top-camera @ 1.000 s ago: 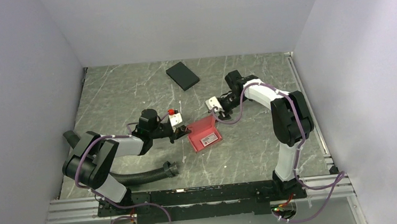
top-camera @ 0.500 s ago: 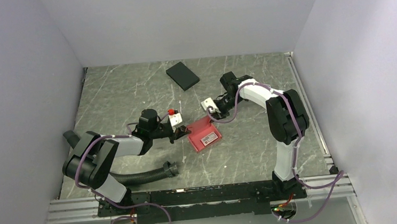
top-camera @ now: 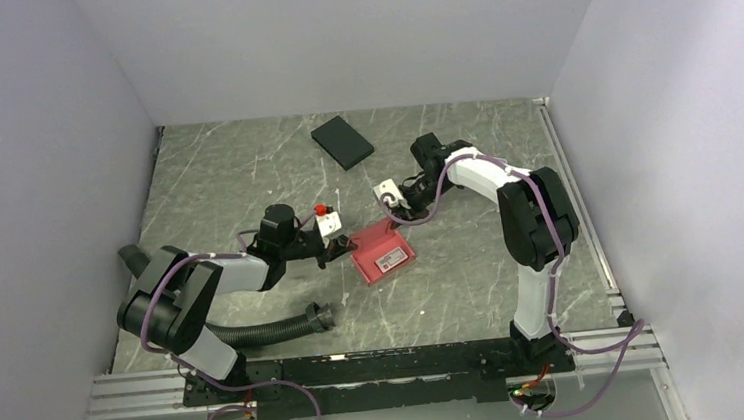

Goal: Fold the paper box
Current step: Close the paper box at the center of the board.

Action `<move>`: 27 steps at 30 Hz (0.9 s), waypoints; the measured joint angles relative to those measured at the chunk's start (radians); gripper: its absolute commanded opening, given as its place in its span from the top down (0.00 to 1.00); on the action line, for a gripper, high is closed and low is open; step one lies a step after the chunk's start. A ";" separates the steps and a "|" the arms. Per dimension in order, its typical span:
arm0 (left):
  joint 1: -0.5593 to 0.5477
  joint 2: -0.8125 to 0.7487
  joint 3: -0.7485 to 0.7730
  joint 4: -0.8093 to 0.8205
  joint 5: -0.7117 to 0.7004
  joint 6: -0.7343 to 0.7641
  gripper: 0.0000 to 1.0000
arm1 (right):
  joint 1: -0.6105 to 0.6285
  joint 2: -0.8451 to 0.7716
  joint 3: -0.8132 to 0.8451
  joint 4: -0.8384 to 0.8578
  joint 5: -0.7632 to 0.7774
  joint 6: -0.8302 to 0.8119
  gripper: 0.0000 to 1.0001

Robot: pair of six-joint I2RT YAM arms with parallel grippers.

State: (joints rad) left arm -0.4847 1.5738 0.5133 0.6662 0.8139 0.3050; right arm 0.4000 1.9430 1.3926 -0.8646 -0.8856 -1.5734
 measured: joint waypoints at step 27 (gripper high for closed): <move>-0.002 -0.002 0.002 -0.006 -0.003 0.023 1.00 | -0.124 -0.134 0.050 -0.047 0.042 0.127 0.66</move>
State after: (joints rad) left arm -0.4866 1.5715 0.5152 0.6601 0.8112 0.3283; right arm 0.2756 1.8088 1.4425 -0.9119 -0.8436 -1.4464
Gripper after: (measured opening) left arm 0.022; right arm 0.355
